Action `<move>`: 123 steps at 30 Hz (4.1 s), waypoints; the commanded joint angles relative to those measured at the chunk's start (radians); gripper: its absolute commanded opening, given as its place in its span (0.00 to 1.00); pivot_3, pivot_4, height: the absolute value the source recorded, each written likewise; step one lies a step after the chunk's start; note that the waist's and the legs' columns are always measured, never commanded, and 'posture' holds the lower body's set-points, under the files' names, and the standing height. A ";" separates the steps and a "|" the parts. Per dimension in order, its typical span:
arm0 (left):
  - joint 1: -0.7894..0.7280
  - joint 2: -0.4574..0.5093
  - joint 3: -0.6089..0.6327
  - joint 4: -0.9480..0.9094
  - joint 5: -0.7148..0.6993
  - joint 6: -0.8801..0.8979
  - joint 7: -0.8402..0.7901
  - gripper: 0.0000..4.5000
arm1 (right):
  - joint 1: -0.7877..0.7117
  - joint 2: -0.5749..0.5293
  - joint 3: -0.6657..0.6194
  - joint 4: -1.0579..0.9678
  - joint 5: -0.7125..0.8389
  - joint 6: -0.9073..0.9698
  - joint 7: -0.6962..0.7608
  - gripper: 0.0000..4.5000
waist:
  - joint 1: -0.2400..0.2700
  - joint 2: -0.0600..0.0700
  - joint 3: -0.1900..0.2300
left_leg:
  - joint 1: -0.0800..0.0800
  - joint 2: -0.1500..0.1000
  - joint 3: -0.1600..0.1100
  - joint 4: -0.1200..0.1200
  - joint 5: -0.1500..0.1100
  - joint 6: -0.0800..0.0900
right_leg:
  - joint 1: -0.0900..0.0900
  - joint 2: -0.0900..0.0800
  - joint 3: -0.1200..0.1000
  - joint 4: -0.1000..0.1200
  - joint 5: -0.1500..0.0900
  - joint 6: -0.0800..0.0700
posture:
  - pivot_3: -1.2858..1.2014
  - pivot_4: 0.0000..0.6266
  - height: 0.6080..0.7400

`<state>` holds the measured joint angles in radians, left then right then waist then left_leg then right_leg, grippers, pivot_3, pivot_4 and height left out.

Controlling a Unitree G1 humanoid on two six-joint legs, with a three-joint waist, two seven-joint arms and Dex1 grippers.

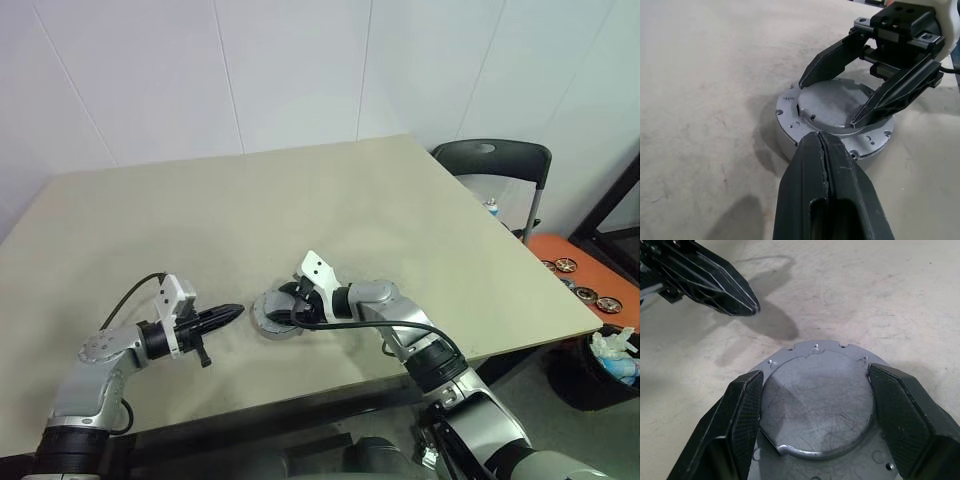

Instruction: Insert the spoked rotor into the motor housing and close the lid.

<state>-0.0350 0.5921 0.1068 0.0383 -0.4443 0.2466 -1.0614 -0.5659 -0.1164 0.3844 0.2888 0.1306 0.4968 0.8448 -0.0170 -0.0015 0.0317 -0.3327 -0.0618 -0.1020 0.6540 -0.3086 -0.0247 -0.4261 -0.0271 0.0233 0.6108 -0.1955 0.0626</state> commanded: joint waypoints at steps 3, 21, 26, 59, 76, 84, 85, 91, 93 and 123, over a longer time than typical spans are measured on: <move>-0.035 -0.009 -0.007 0.004 0.010 -0.025 0.005 0.00 | -0.017 0.023 -0.016 0.021 0.001 0.013 -0.026 0.67 | 0.000 0.000 0.000 | 0.000 0.000 0.000 0.000 0.000 0.000 | 0.000 0.000 0.000 0.000 0.000 0.000 | 0.52 0.00 1.00; -0.052 -0.017 -0.020 0.020 0.026 -0.027 0.010 0.00 | -0.006 0.031 -0.032 -0.011 0.022 -0.022 -0.016 0.67 | -0.001 0.000 0.000 | 0.003 0.000 0.001 -0.001 0.000 0.000 | 0.002 0.000 0.001 0.000 0.000 0.000 | 0.52 0.00 1.00; -0.052 -0.014 -0.022 0.023 0.029 -0.026 0.018 0.00 | -0.007 0.021 0.004 0.007 -0.010 -0.007 -0.009 0.67 | -0.001 0.000 0.000 | 0.003 0.000 0.001 -0.001 0.000 0.000 | 0.002 0.000 0.001 0.000 0.000 0.000 | 0.52 0.00 1.00; -0.092 -0.035 -0.059 0.036 0.077 -0.037 0.055 0.00 | -0.030 -0.003 0.050 0.077 -0.118 -0.029 -0.079 0.67 | 0.000 -0.001 0.000 | 0.014 0.001 0.001 -0.003 0.000 0.000 | 0.013 0.000 0.001 -0.001 -0.005 0.001 | 0.52 0.00 1.00; -0.113 -0.054 -0.085 0.042 0.092 -0.040 0.069 0.00 | -0.027 -0.078 0.082 0.093 -0.147 -0.011 -0.027 0.67 | 0.003 -0.001 -0.001 | 0.015 0.000 0.001 -0.004 0.000 0.000 | 0.014 0.000 0.001 -0.002 -0.005 0.001 | 0.52 0.00 1.00; -0.136 -0.078 -0.109 0.057 0.103 -0.036 0.064 0.00 | -0.022 -0.079 0.074 0.084 -0.137 -0.009 -0.025 0.67 | 0.003 -0.001 -0.001 | 0.015 0.000 0.001 -0.004 0.000 0.000 | 0.015 0.000 0.000 -0.003 -0.005 0.002 | 0.52 0.00 1.00; -0.140 -0.080 -0.116 0.062 0.106 -0.031 0.062 0.00 | -0.022 -0.079 0.071 0.082 -0.134 -0.010 -0.025 0.67 | 0.003 -0.001 -0.001 | 0.015 0.000 0.001 -0.004 0.000 0.000 | 0.015 0.000 0.000 -0.003 -0.005 0.002 | 0.52 0.00 1.00; -0.176 -0.070 -0.186 0.135 0.178 -0.011 0.059 0.00 | -0.033 -0.066 0.035 0.077 -0.116 -0.014 -0.042 0.67 | 0.004 0.001 -0.002 | 0.016 0.000 -0.001 -0.004 0.000 0.000 | 0.018 0.000 -0.001 -0.006 -0.006 0.002 | 0.52 0.00 1.00; -0.181 -0.058 -0.202 0.139 0.187 0.009 0.040 0.00 | -0.037 -0.066 0.023 0.079 -0.115 -0.015 -0.048 0.67 | 0.004 0.001 -0.002 | 0.017 0.000 -0.001 -0.004 0.000 0.000 | 0.019 0.000 -0.001 -0.007 -0.006 0.001 | 0.52 0.00 1.00; -0.234 -0.033 -0.250 0.199 0.232 -0.012 0.020 0.00 | 0.069 -0.083 -0.181 -0.127 0.253 0.525 0.002 0.99 | -0.003 0.005 -0.002 | 0.015 0.002 -0.003 -0.006 -0.001 0.001 | 0.019 0.001 -0.003 -0.012 -0.006 0.002 | 0.52 0.00 1.00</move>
<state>-0.2834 0.5541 -0.1034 0.1959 -0.2548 0.2237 -1.0407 -0.4948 -0.2386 0.1950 0.1803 0.3469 0.9966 0.8560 -0.0197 0.0038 0.0301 -0.3180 -0.0600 -0.1048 0.6479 -0.3091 -0.0240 -0.4074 -0.0265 0.0201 0.5985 -0.2015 0.0651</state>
